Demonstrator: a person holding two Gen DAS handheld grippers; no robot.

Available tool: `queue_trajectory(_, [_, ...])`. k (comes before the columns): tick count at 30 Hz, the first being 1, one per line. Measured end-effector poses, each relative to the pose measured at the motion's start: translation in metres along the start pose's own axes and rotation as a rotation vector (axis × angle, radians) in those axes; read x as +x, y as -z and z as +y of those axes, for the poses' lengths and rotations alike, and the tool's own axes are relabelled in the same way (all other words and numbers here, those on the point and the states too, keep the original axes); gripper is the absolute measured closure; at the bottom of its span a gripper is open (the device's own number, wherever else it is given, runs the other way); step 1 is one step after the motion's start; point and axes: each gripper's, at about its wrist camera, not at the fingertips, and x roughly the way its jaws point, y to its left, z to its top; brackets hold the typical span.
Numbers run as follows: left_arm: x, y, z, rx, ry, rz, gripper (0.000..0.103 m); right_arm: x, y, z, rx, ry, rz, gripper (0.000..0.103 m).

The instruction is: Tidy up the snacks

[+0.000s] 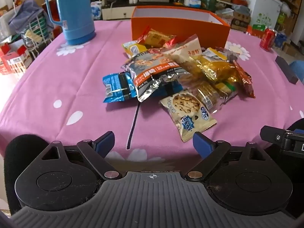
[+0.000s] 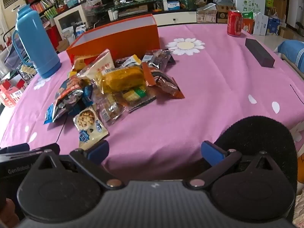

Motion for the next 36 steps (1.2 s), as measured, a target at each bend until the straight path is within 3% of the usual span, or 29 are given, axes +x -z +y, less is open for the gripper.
queue_trajectory(14, [0.006, 0.001, -0.001, 0.002, -0.014, 0.022, 0.024, -0.01, -0.003, -0.001, 0.005, 0.043, -0.069, 0.001])
queue_trajectory(36, [0.012, 0.003, 0.0, 0.002, -0.016, 0.045, 0.021, -0.003, -0.002, -0.002, 0.002, 0.052, -0.037, 0.001])
